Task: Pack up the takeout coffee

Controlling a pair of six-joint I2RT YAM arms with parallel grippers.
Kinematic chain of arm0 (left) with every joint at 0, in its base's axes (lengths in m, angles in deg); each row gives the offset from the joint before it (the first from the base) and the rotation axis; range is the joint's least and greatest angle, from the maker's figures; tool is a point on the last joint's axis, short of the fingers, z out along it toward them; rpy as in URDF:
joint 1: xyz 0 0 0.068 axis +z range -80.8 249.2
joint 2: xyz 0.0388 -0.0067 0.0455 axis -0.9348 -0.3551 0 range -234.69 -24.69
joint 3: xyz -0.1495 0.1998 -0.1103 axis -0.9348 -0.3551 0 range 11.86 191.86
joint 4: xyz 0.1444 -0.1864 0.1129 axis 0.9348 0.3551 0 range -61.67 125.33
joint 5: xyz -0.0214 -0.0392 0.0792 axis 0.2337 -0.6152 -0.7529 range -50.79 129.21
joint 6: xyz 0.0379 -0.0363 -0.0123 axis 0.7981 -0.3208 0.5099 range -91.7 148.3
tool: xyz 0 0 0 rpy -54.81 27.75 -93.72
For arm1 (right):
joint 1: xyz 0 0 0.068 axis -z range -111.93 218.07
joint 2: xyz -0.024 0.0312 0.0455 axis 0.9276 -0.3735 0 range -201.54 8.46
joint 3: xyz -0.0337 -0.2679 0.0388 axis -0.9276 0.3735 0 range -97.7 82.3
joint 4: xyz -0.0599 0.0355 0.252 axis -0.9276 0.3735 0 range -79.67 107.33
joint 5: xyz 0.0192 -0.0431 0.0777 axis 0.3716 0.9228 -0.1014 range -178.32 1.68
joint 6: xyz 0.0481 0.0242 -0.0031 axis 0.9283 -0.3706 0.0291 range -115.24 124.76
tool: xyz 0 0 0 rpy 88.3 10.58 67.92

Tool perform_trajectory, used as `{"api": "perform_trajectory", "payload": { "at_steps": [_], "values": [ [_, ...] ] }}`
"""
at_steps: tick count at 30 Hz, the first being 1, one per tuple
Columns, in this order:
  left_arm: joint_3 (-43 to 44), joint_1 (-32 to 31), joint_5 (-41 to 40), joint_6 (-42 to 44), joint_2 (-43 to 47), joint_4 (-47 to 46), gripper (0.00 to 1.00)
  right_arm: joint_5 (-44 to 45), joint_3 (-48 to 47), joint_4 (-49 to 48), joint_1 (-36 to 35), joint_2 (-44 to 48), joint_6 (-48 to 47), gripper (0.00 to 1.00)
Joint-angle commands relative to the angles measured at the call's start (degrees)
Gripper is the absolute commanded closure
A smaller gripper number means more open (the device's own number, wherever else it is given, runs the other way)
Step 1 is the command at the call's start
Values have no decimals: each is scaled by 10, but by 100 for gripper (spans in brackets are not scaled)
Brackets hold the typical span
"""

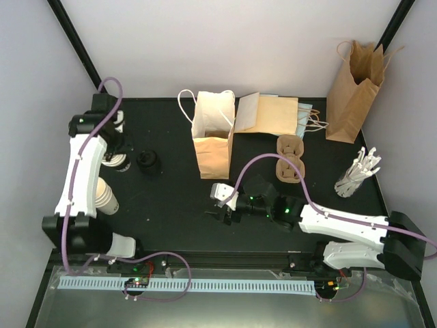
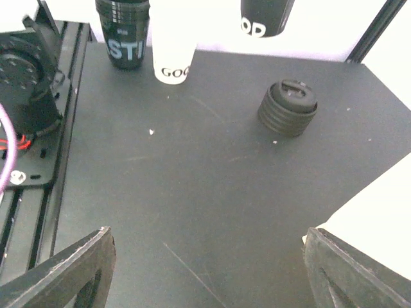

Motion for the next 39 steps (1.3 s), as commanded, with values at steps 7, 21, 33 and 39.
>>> {"api": "perform_trajectory", "payload": {
  "at_steps": [7, 21, 33, 39],
  "values": [
    [37, 113, 65, 8, -175, -72, 98, -5, 4, 37, 2, 71, 16, 17],
    [-17, 115, 76, 2, -246, -129, 93, 1, -20, 66, 1, 110, 20, 17],
    [-20, 118, 50, 2, -173, -129, 14, 2, -38, 90, 2, 116, 18, 17],
    [-27, 126, 48, 4, -126, -132, 1, 2, -46, 102, 2, 129, 22, 16]
  ]
}}
